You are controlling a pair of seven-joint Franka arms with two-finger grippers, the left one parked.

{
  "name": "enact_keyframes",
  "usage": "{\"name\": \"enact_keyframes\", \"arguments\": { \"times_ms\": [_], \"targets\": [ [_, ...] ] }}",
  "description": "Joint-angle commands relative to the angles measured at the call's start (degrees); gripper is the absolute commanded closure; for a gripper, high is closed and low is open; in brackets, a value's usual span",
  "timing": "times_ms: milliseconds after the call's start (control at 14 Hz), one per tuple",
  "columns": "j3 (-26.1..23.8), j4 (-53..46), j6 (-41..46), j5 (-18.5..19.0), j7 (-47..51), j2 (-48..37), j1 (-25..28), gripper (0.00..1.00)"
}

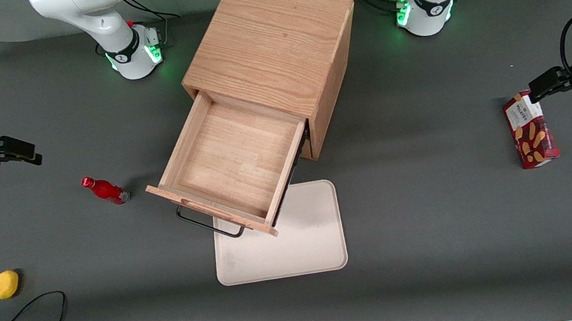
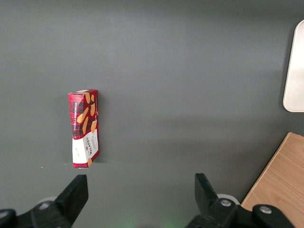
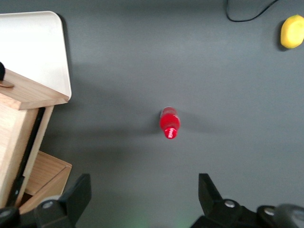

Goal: Open upper drawer

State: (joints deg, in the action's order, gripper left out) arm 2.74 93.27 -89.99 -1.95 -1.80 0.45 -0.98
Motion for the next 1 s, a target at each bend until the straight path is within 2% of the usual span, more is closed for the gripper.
{"name": "enact_keyframes", "arguments": {
  "times_ms": [0,214,429,643,929],
  "targets": [
    [-3.5,-0.1,0.1,0.5,0.1,-0.7,-1.9,0.0],
    [-0.2,-1.8,0.1,0.5,0.2,-0.5,2.1,0.0],
    [-0.4,-1.9,0.1,0.5,-0.5,-0.5,0.9,0.0],
    [-3.0,-1.9,0.1,0.5,-0.7,-0.4,-1.4,0.0],
    [-3.4,-1.9,0.1,0.5,0.0,0.0,-1.6,0.0]
  ]
}}
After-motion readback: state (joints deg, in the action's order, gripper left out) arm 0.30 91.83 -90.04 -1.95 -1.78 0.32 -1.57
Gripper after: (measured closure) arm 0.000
